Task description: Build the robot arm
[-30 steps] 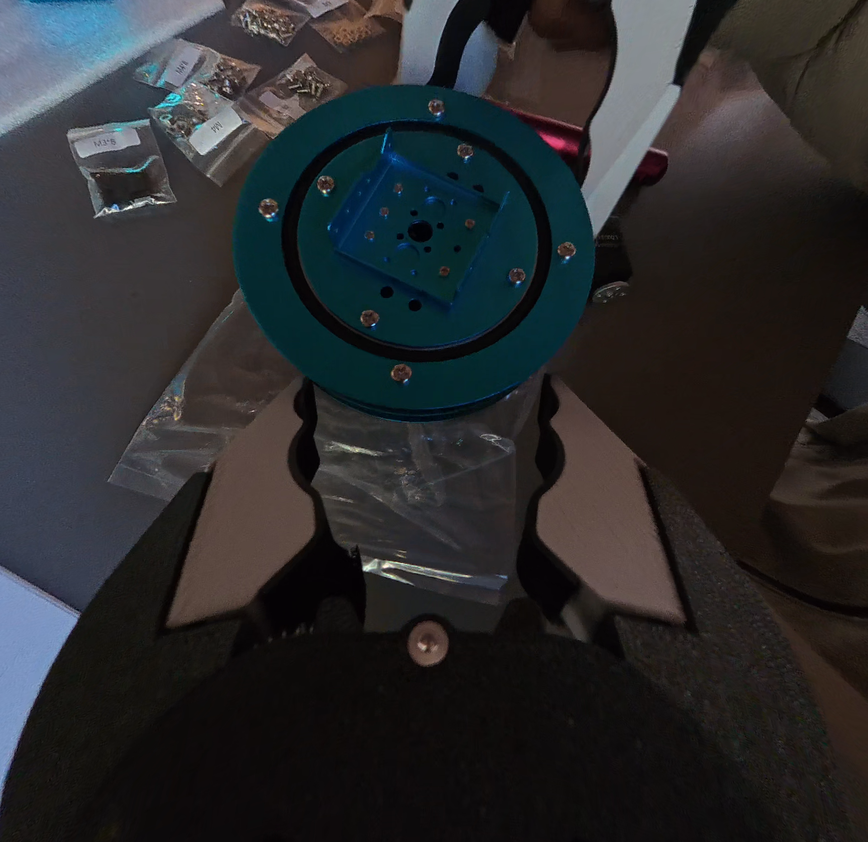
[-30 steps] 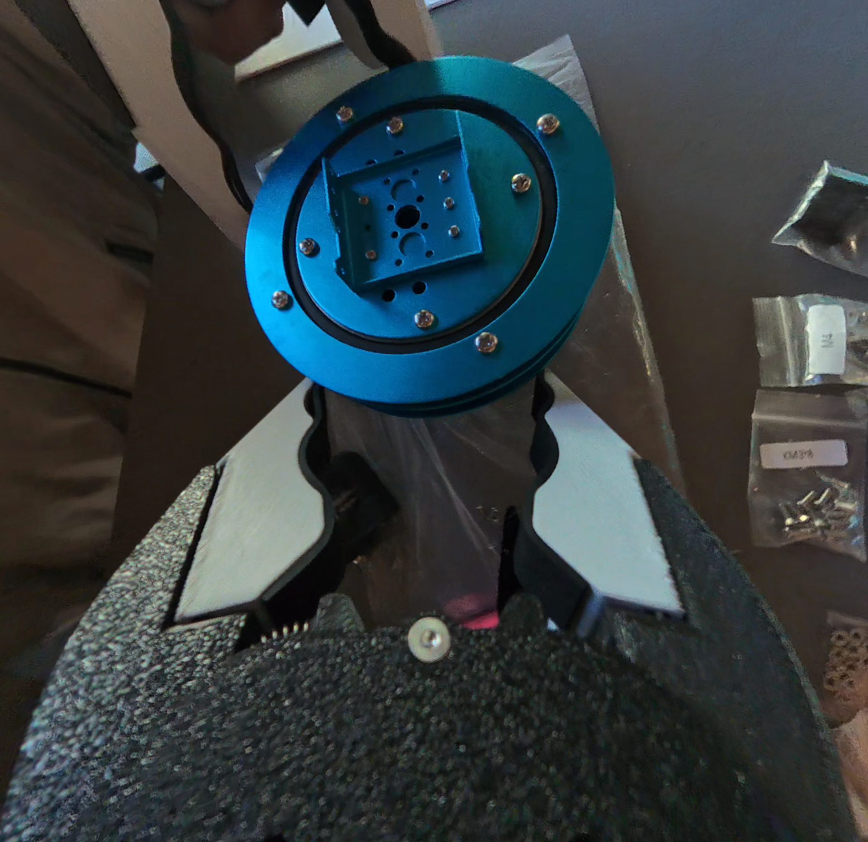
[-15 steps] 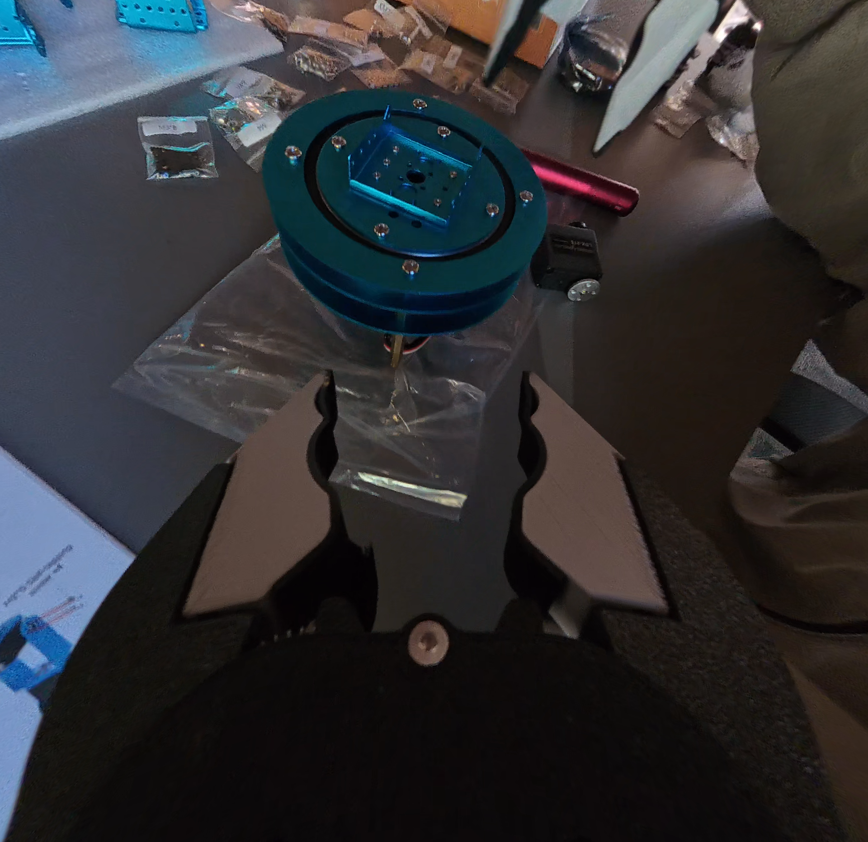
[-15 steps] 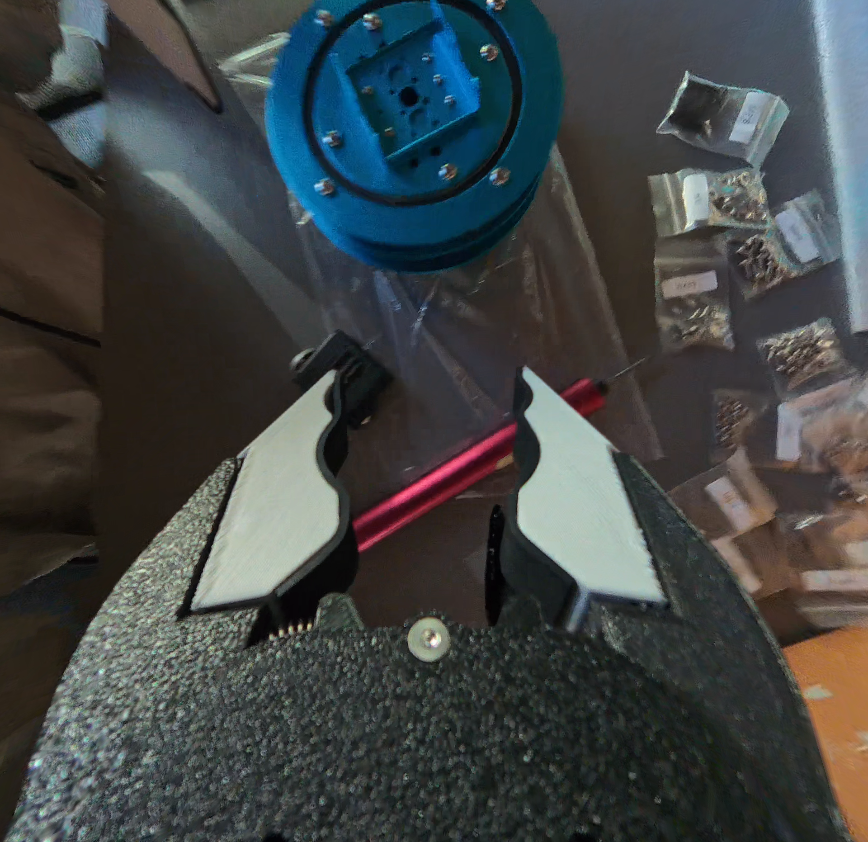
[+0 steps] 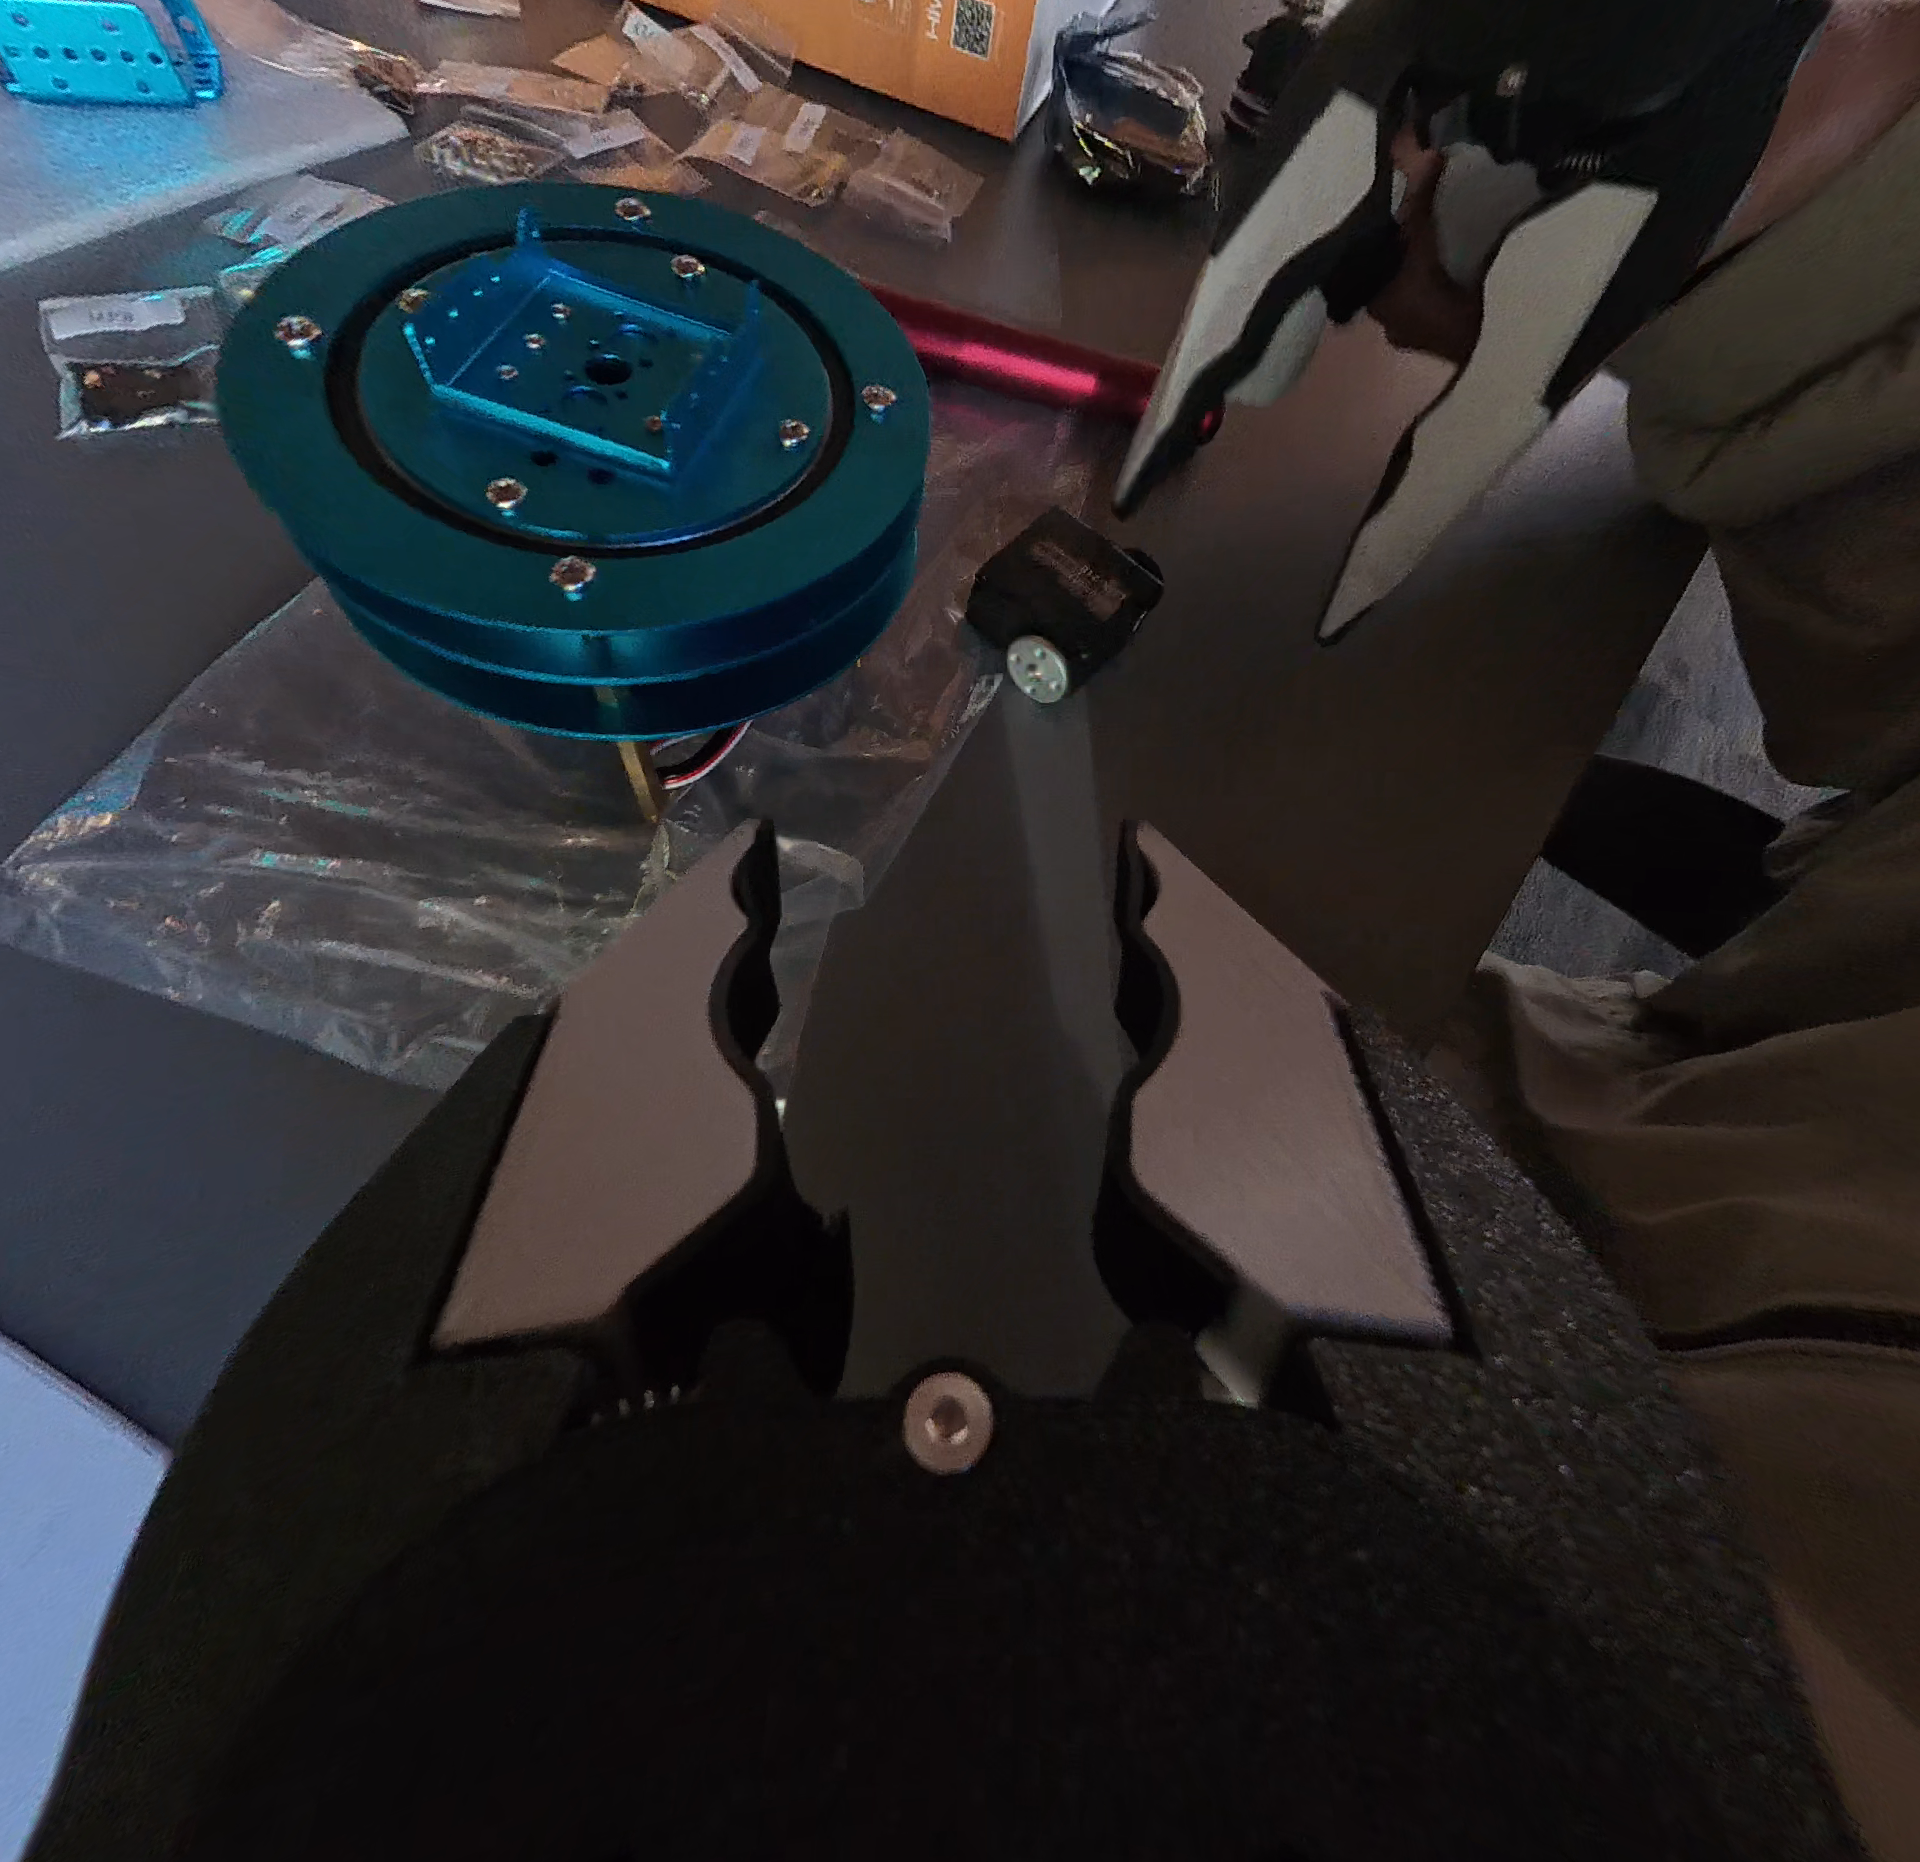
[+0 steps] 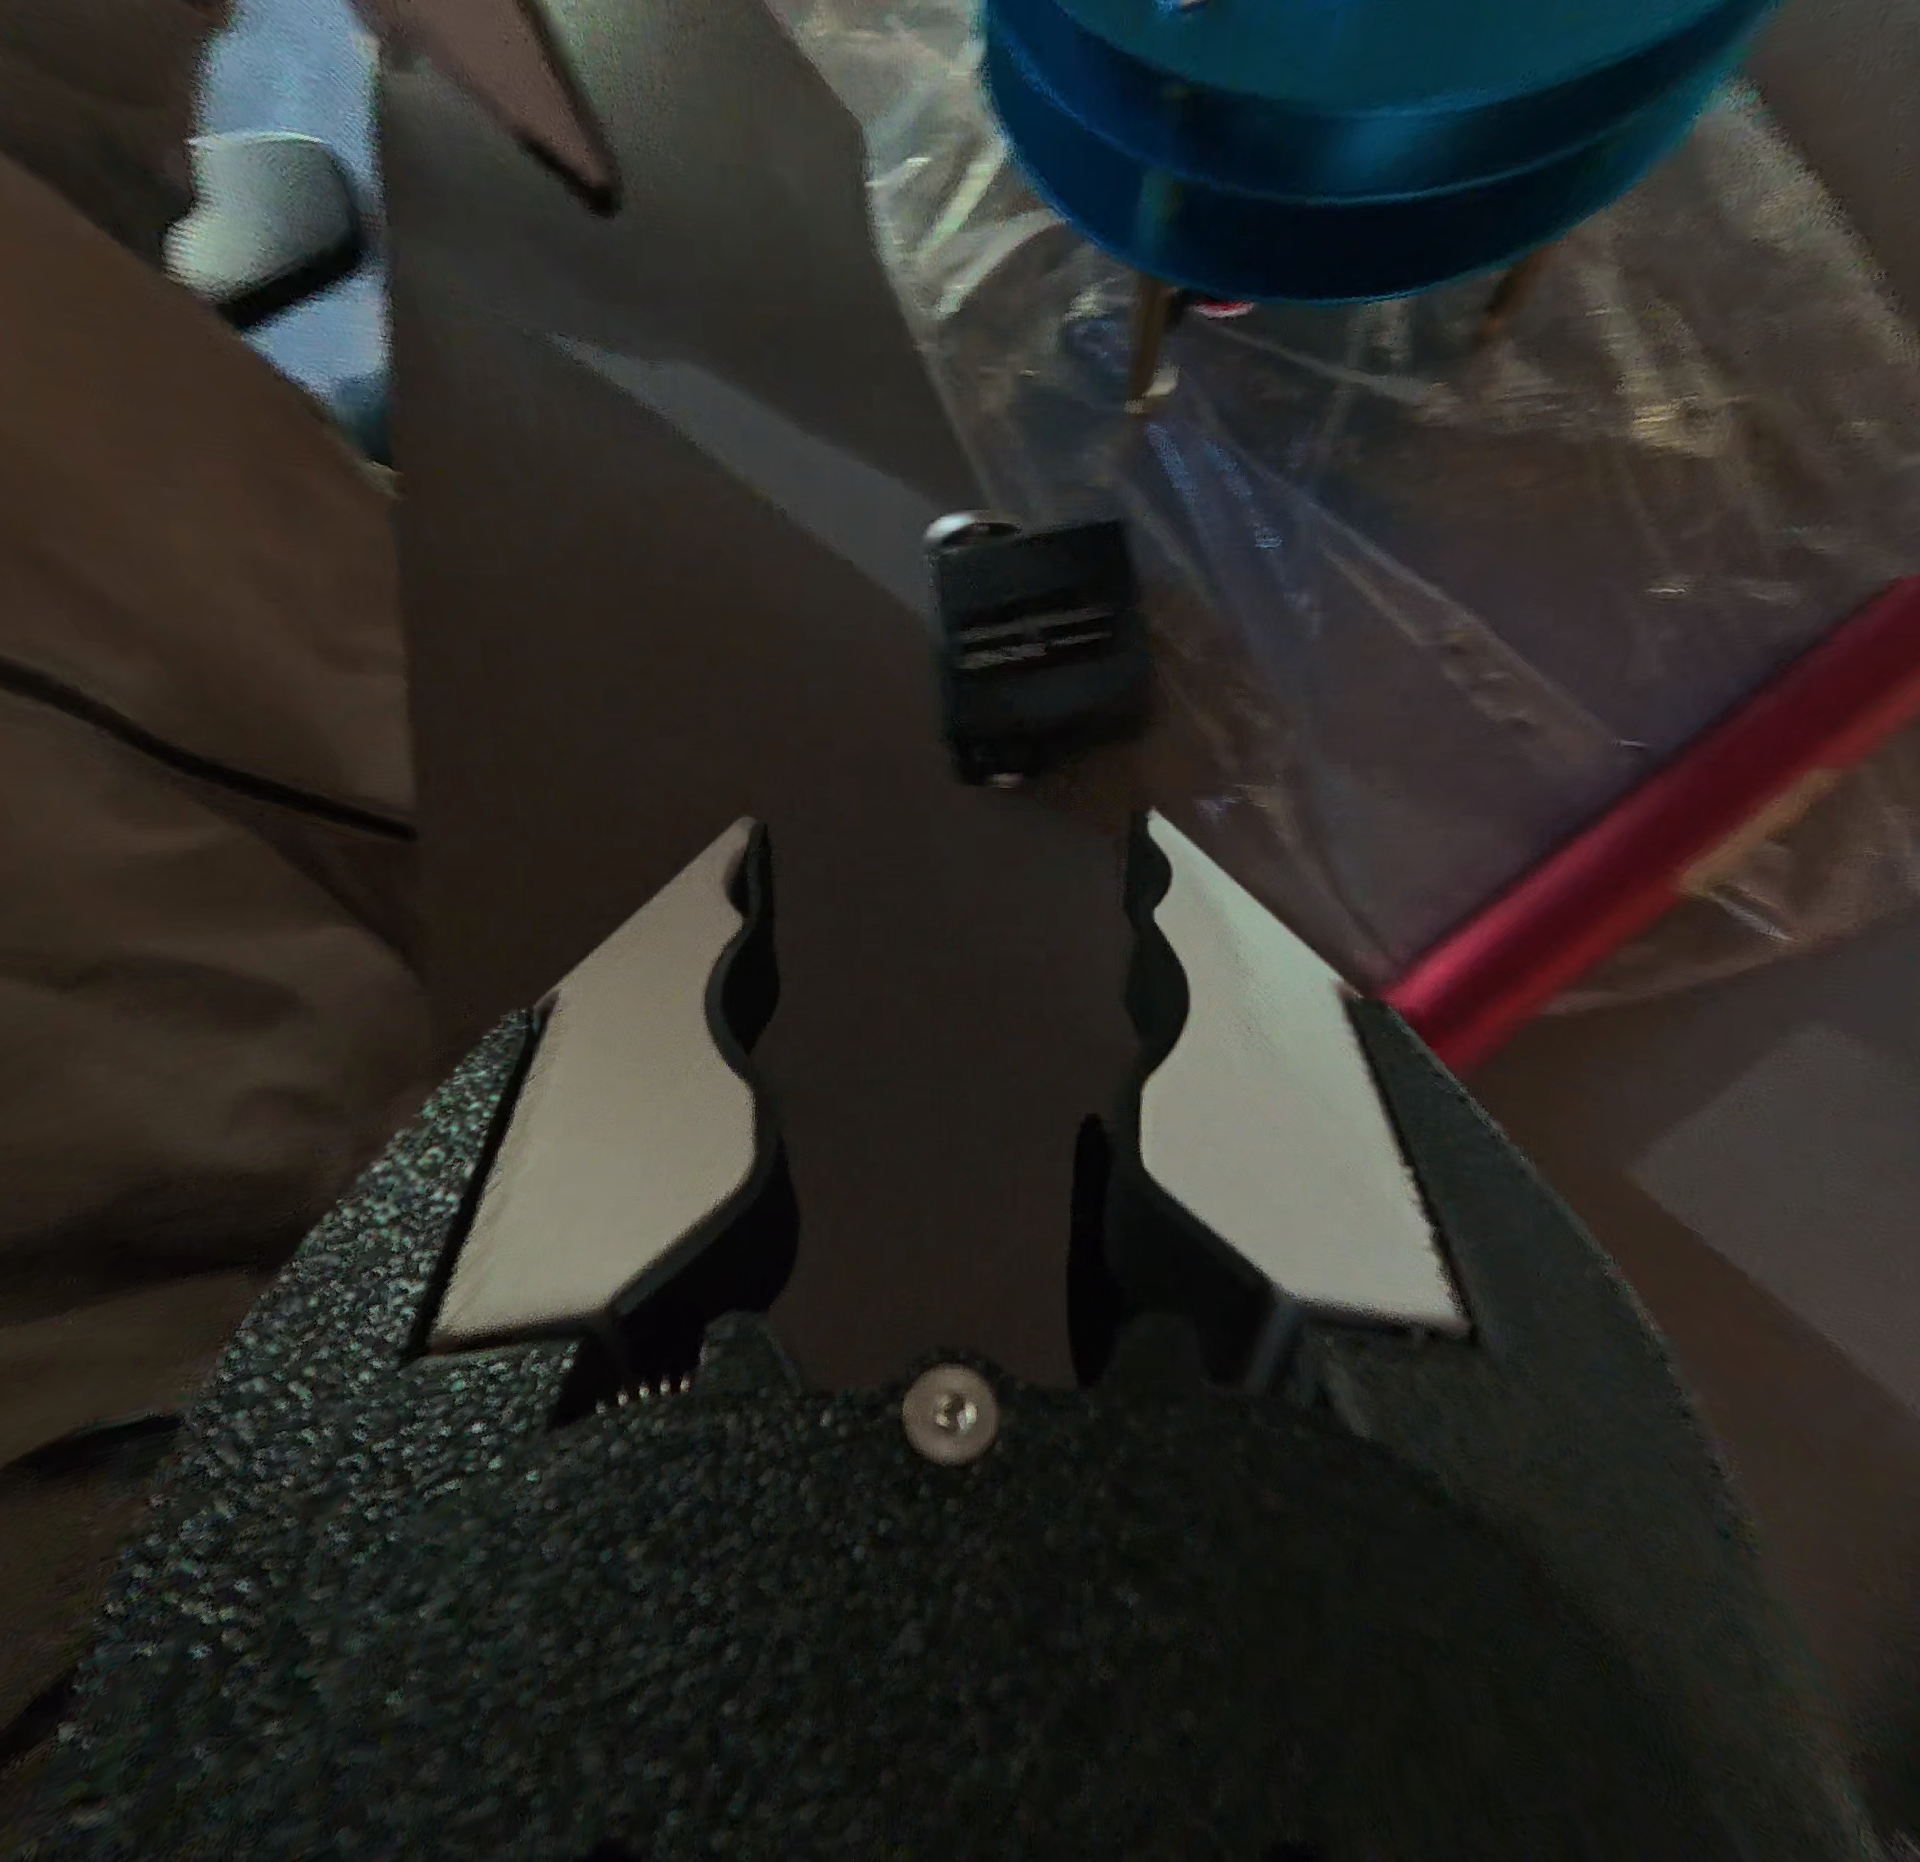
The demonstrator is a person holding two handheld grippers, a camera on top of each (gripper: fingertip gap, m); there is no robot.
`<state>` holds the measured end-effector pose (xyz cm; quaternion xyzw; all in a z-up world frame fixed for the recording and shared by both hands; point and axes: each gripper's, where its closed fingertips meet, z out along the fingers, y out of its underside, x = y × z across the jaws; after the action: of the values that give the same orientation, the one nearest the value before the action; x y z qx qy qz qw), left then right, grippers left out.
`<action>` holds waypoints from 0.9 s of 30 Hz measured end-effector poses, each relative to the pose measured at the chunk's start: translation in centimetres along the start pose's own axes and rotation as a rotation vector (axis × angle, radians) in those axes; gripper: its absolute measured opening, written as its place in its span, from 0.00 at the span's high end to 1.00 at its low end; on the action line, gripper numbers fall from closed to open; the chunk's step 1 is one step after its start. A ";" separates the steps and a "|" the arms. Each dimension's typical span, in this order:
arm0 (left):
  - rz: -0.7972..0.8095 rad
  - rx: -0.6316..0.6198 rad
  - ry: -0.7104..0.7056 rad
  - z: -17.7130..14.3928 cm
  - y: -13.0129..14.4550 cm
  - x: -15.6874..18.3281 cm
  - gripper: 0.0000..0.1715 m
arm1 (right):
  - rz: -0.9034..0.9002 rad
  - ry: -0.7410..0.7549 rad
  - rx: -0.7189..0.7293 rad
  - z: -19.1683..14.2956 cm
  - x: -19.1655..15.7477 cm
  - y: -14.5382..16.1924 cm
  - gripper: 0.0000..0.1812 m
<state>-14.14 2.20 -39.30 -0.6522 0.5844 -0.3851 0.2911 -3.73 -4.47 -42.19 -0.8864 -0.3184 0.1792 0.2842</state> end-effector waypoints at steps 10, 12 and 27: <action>0.108 -0.115 0.017 4.0 0.1 1.0 0.72 | 0.159 0.256 0.020 -0.4 7.0 0.3 0.76; 0.116 -0.110 0.020 4.2 -0.2 1.1 0.74 | 0.119 0.282 -0.027 -0.2 6.5 0.9 0.76; 0.160 -0.073 0.078 4.3 -0.6 3.3 0.74 | 0.374 0.403 0.003 -1.7 10.9 2.5 0.89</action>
<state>-10.14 -1.28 -40.52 -0.5981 0.6592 -0.3642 0.2741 6.26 0.59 -43.90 -0.9471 -0.0862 0.0492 0.3052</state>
